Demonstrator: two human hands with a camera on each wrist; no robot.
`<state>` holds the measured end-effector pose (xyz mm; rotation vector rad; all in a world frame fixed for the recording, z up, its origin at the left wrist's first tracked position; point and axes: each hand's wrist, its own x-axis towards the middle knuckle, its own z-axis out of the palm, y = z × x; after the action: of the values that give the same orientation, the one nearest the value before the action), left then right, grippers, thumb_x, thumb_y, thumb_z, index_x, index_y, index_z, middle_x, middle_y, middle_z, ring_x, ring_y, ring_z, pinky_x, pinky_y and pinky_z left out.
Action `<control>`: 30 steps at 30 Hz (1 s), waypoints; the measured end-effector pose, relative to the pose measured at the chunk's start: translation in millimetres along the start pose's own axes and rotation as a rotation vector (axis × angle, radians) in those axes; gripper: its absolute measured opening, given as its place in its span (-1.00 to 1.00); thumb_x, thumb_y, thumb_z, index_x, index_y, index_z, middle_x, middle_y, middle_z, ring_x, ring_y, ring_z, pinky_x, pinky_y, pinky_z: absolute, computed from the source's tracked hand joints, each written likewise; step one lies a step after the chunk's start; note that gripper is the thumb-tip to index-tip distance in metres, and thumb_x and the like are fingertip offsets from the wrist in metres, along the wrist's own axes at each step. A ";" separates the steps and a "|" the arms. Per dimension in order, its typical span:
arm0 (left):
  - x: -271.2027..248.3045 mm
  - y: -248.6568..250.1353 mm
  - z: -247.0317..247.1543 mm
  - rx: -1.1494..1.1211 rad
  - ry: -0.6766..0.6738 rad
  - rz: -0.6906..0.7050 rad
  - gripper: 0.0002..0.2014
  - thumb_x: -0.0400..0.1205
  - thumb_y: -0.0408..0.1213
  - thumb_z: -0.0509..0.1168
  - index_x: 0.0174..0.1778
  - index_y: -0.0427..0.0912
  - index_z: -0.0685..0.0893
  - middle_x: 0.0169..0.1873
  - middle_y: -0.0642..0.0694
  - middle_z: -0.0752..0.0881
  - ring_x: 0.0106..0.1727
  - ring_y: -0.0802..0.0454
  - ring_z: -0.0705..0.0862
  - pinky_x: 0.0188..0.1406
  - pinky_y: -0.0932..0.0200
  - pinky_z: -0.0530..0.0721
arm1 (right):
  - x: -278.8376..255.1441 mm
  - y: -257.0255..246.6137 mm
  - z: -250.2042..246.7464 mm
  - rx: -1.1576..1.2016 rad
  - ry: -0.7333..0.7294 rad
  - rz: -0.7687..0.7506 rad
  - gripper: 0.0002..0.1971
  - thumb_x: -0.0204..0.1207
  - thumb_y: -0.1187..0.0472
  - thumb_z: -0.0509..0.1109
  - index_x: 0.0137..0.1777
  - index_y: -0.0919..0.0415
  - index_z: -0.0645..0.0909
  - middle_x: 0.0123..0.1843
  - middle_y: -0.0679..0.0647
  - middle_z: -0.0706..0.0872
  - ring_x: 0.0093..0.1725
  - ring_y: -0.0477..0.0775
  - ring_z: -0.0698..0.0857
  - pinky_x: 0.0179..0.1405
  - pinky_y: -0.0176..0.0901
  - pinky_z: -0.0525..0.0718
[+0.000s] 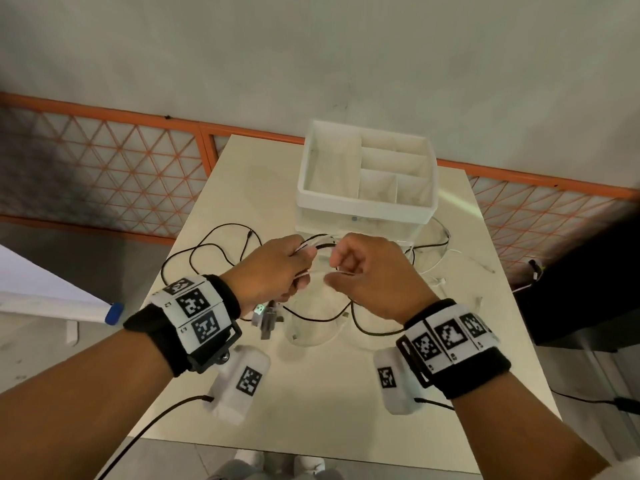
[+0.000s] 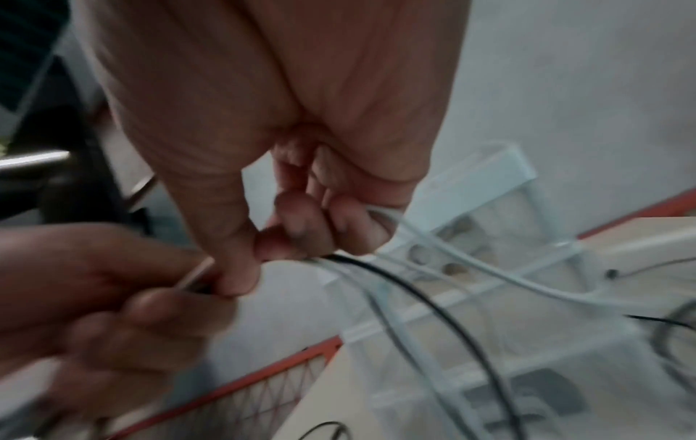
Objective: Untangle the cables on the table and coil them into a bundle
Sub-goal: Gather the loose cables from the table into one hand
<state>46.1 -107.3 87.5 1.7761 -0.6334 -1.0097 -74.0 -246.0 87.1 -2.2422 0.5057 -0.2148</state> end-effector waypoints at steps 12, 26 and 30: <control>7.5 -16.5 -38.0 0.162 0.235 -0.026 -0.61 0.69 -0.03 0.31 -0.14 -0.36 0.66 -0.60 0.02 0.36 -0.61 0.05 0.29 -0.60 0.21 0.32 | 12.7 80.8 -85.9 -0.045 0.556 0.474 -0.56 0.49 -0.24 0.31 -0.20 0.14 0.75 -0.25 0.15 0.81 -0.21 0.27 0.80 -0.12 0.10 0.76; 4.3 1.4 -35.4 -0.120 0.155 0.098 -0.74 0.70 -0.17 0.32 -0.22 -0.26 0.60 -0.57 -0.02 0.43 -0.58 0.07 0.38 -0.62 0.27 0.40 | 4.7 80.3 -92.5 -0.092 0.531 0.236 -0.72 0.52 0.01 0.51 0.20 -0.12 0.60 0.15 -0.14 0.74 -0.12 -0.09 0.74 0.01 -0.06 0.69; 6.0 -1.7 -32.6 -0.107 0.173 0.057 -0.78 0.71 -0.21 0.31 -0.18 -0.28 0.62 -0.56 -0.01 0.47 -0.62 0.14 0.34 -0.66 0.31 0.33 | -8.1 105.6 -73.6 -0.258 0.237 0.318 -0.34 0.47 0.23 0.56 0.54 -0.07 0.42 0.56 -0.17 0.49 0.18 0.08 0.74 0.17 -0.02 0.67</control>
<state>76.9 -95.4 90.2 1.7199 -0.5095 -0.8256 -134.7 -355.5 56.1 -2.3543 1.0594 -0.2628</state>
